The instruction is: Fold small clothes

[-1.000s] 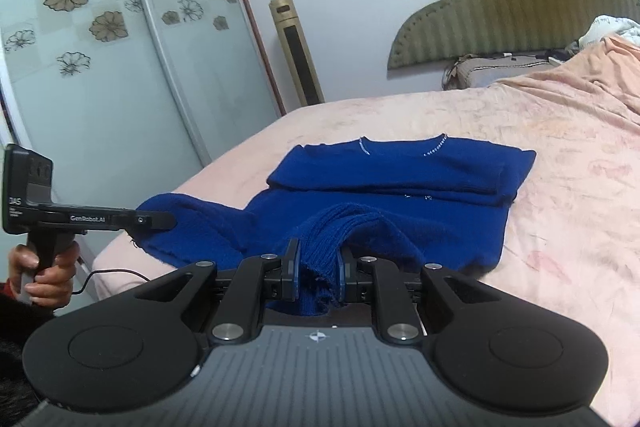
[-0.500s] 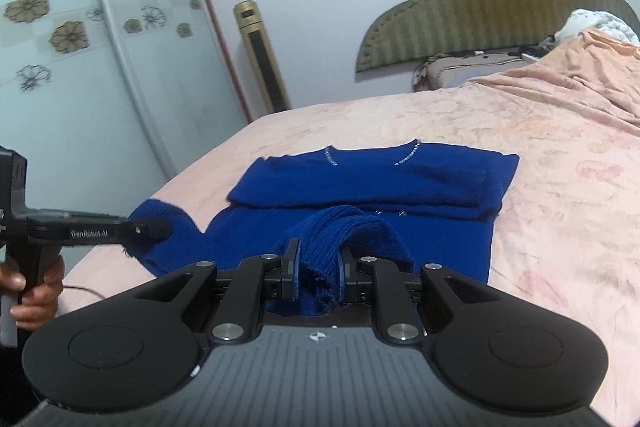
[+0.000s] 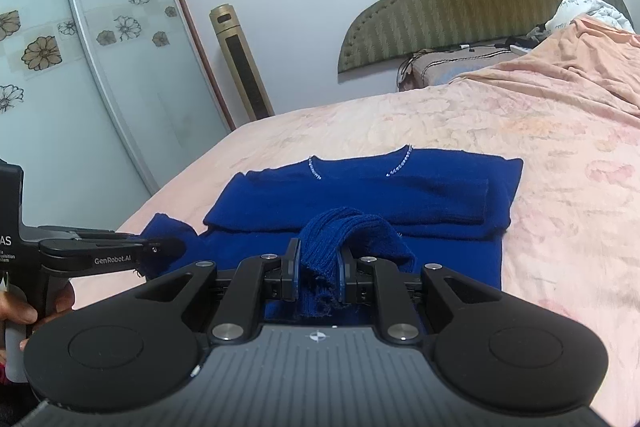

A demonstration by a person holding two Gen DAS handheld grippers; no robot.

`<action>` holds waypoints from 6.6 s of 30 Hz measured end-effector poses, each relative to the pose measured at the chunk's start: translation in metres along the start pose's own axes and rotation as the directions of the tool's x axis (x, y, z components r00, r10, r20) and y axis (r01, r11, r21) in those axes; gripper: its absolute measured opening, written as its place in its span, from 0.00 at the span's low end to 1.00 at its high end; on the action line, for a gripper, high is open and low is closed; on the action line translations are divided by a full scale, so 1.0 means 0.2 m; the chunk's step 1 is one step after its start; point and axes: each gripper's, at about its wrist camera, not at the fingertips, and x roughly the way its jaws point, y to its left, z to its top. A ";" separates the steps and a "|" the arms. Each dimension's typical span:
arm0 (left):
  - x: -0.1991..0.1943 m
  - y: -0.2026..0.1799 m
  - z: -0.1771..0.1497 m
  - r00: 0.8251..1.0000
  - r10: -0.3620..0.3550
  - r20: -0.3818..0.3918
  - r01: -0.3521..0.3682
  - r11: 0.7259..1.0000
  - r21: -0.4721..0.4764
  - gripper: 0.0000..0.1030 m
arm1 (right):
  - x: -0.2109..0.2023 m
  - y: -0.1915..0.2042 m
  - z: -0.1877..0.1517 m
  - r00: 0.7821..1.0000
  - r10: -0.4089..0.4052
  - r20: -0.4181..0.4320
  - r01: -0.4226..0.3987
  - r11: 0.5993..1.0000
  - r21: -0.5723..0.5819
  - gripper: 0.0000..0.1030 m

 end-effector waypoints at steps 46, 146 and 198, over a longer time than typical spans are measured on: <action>0.55 0.06 0.53 0.990 0.136 0.038 -0.136 0.991 0.008 0.11 | 0.57 -0.30 0.36 0.997 -0.074 0.031 0.069 0.987 0.143 0.19; 1.14 0.15 0.49 0.950 0.304 -0.075 -0.269 0.915 0.299 0.80 | 1.11 -0.53 0.30 0.952 -0.206 -0.229 0.193 0.978 -0.078 0.96; 1.13 0.43 0.50 0.895 0.427 -0.126 -0.425 0.904 0.042 0.86 | 1.12 -0.56 0.41 0.906 -0.392 -0.158 0.383 0.920 -0.082 0.70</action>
